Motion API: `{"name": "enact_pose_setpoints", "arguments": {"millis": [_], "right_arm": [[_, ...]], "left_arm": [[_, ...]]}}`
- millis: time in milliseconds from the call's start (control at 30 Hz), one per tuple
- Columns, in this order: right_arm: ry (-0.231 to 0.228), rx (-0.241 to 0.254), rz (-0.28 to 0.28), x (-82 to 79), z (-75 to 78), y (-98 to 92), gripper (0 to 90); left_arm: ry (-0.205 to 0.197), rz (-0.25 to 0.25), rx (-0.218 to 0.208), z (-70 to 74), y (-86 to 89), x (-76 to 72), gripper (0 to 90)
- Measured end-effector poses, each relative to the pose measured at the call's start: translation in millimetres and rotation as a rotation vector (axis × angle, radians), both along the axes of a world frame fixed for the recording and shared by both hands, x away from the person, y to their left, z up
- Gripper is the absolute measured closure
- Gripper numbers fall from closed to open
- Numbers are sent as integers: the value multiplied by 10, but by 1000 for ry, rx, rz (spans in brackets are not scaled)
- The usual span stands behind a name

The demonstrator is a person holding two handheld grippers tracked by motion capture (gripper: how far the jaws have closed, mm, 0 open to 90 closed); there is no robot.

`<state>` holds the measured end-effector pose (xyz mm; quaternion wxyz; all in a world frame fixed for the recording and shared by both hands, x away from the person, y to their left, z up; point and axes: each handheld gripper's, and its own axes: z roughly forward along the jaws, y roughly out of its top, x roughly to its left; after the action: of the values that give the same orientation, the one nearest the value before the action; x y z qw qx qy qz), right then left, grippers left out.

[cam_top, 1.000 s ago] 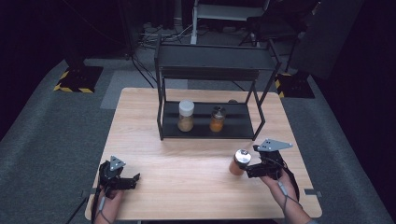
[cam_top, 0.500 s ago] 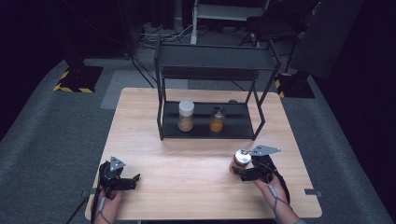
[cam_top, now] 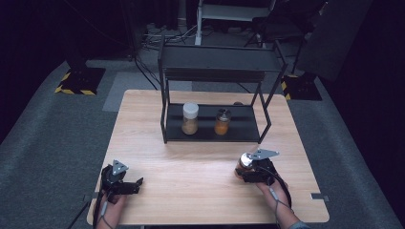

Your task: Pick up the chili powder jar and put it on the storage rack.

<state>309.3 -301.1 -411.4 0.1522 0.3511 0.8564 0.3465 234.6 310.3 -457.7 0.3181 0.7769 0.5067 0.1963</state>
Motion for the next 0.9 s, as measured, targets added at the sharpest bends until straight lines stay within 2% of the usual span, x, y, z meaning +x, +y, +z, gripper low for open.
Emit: {"name": "enact_pose_setpoints", "arguments": {"millis": [133,367,600,900], "right_arm": [[-8,9,4,1,78,-25,299],[-27,17,-2,94,363,-45,299],[-50,0,-20,304,664,22,299],[-68,-16,-46,661,934,167,300]], "left_arm": [[0,0,0,0,0,0,19],[0,0,0,0,0,0,19],[0,0,0,0,0,0,19],[0,0,0,0,1,1,19]]}}
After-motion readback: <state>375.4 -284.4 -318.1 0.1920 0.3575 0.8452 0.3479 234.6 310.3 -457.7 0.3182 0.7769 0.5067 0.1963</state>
